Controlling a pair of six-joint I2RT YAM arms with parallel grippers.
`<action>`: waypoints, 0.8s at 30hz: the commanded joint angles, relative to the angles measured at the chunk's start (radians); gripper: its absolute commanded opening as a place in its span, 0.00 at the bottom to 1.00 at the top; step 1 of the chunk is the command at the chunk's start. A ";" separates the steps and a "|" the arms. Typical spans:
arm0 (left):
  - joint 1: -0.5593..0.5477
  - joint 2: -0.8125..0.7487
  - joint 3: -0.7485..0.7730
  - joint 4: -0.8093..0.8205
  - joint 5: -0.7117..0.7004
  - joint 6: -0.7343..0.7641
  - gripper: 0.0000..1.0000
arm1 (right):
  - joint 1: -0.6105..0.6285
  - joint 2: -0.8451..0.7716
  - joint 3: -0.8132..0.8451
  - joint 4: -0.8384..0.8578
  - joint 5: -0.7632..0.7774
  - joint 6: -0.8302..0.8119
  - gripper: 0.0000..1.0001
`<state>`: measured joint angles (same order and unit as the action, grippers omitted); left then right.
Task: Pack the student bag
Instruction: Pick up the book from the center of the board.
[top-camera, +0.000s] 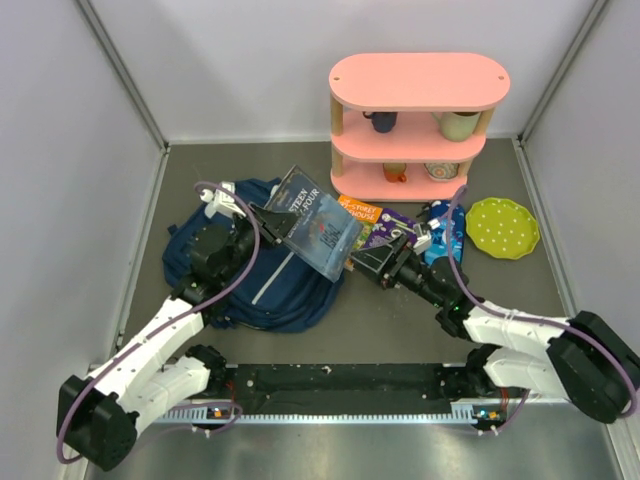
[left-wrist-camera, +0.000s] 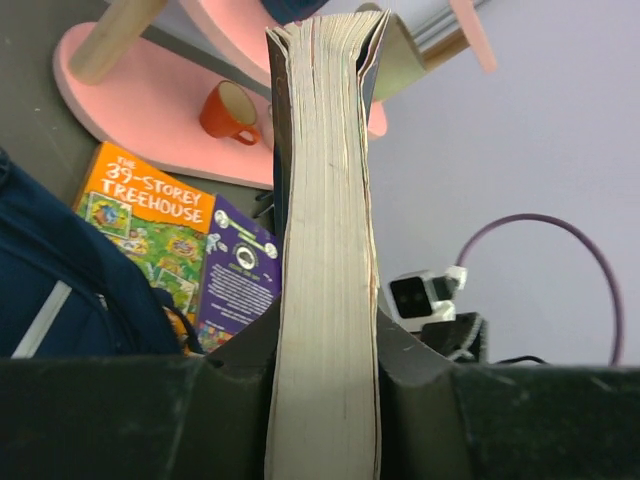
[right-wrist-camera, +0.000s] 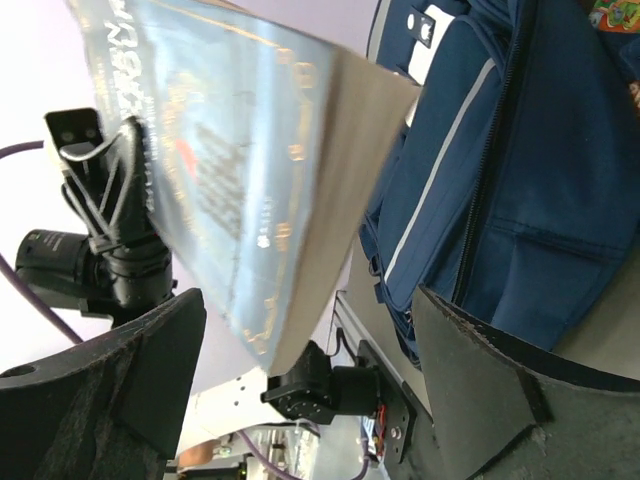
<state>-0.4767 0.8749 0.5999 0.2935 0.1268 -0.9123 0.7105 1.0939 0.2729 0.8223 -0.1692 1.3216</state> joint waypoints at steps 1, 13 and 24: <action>0.003 -0.007 0.015 0.263 0.028 -0.095 0.00 | 0.000 0.075 0.029 0.171 -0.009 0.040 0.82; 0.003 0.006 -0.018 0.322 0.057 -0.143 0.00 | 0.000 0.259 0.126 0.439 -0.052 0.036 0.82; 0.003 0.019 -0.063 0.391 0.086 -0.203 0.00 | -0.009 0.340 0.158 0.573 -0.056 0.041 0.64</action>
<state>-0.4767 0.8951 0.5350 0.4782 0.1829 -1.0527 0.7101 1.4078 0.3912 1.1923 -0.2146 1.3705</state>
